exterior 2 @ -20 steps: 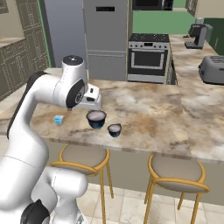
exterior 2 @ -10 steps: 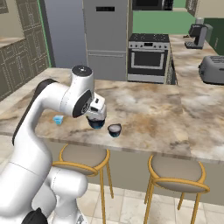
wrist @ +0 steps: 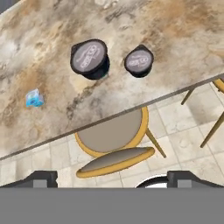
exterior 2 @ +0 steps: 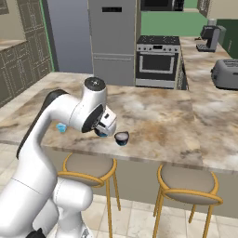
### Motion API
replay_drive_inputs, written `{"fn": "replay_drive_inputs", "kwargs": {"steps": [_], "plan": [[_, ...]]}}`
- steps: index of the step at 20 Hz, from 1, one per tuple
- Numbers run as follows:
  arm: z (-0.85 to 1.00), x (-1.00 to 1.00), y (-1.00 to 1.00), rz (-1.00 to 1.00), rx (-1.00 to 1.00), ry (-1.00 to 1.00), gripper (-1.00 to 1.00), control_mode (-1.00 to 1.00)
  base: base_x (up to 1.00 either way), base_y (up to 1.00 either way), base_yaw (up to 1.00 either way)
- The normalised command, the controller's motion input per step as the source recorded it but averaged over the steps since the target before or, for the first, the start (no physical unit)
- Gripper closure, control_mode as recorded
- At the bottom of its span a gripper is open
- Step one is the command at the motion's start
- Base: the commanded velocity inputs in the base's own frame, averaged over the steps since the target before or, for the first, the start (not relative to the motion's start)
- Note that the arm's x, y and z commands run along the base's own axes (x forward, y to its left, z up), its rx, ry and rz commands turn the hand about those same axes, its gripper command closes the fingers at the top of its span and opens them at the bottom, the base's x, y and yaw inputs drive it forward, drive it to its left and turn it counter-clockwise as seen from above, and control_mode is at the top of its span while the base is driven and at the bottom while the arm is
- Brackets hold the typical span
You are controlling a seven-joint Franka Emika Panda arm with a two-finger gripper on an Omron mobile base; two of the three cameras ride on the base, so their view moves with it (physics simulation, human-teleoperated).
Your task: Stack the yogurt containers by placing the smaller containers on top of the larger containers.
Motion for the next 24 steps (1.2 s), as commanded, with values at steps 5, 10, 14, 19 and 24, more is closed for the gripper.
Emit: {"fn": "replay_drive_inputs", "kwargs": {"steps": [5,10,14,19,24], "plan": [[-0.01,0.00,-0.15,-0.07,0.20,0.09,-1.00,-1.00,0.00,0.00,0.00],[-0.13,0.00,-0.11,0.00,0.14,0.08,-1.00,-1.00,0.00,0.00,0.00],[-0.23,0.00,-0.04,0.00,0.09,0.02,-1.00,-1.00,0.00,0.00,0.00],[-0.39,0.00,-0.01,0.01,0.02,0.00,-1.00,-1.00,0.00,0.00,0.00],[-0.38,0.00,-0.03,0.00,0.00,0.00,-1.00,-1.00,0.00,0.00,0.00]]}}
